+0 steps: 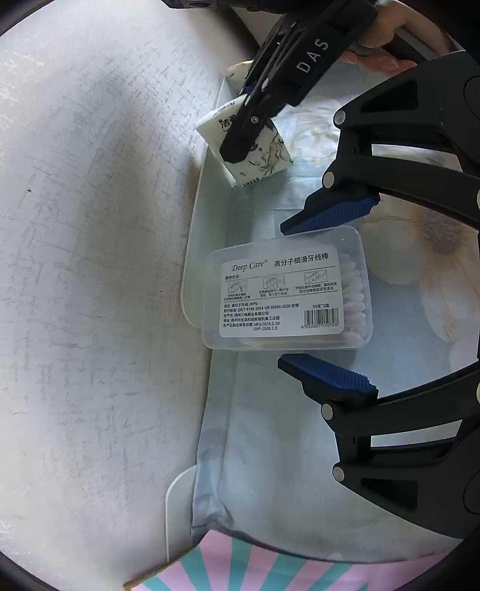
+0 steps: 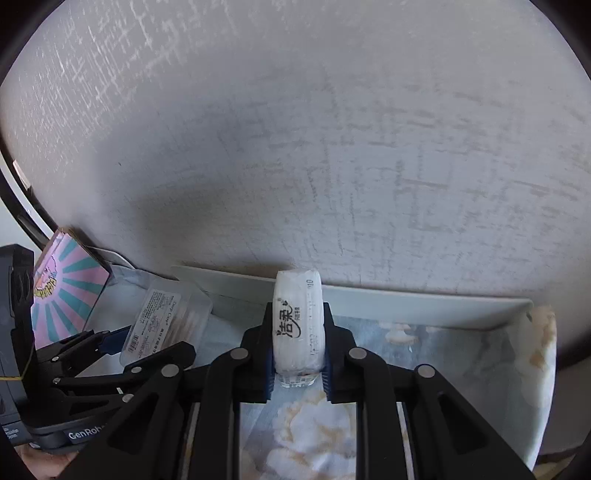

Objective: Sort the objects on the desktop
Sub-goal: 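Lift and carry swab box and tissue pack over the cardboard box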

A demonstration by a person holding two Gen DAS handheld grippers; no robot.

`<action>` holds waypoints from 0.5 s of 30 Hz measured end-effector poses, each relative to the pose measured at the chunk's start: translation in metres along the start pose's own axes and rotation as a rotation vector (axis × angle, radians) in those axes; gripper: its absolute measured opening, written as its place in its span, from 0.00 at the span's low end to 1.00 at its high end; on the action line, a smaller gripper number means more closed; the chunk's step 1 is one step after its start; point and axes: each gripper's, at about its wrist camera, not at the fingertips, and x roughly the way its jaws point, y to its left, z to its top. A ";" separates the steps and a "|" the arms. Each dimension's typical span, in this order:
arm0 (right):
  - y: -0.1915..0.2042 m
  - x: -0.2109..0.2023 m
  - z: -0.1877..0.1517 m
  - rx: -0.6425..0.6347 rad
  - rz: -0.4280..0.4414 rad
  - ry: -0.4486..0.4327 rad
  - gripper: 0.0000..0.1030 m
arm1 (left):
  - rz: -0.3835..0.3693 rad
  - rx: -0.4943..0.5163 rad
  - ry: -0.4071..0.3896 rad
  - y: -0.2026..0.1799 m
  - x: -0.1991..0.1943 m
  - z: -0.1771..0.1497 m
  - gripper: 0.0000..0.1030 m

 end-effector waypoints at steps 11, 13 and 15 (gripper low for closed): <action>0.013 -0.055 0.002 0.001 -0.017 -0.018 0.18 | -0.031 0.044 -0.026 0.024 -0.075 0.005 0.60; 0.022 -0.066 0.006 -0.006 -0.020 -0.024 0.18 | -0.037 0.039 -0.043 0.034 -0.093 0.010 0.60; 0.034 -0.077 0.011 -0.015 -0.017 -0.031 0.18 | -0.041 0.035 -0.061 0.040 -0.113 0.012 0.60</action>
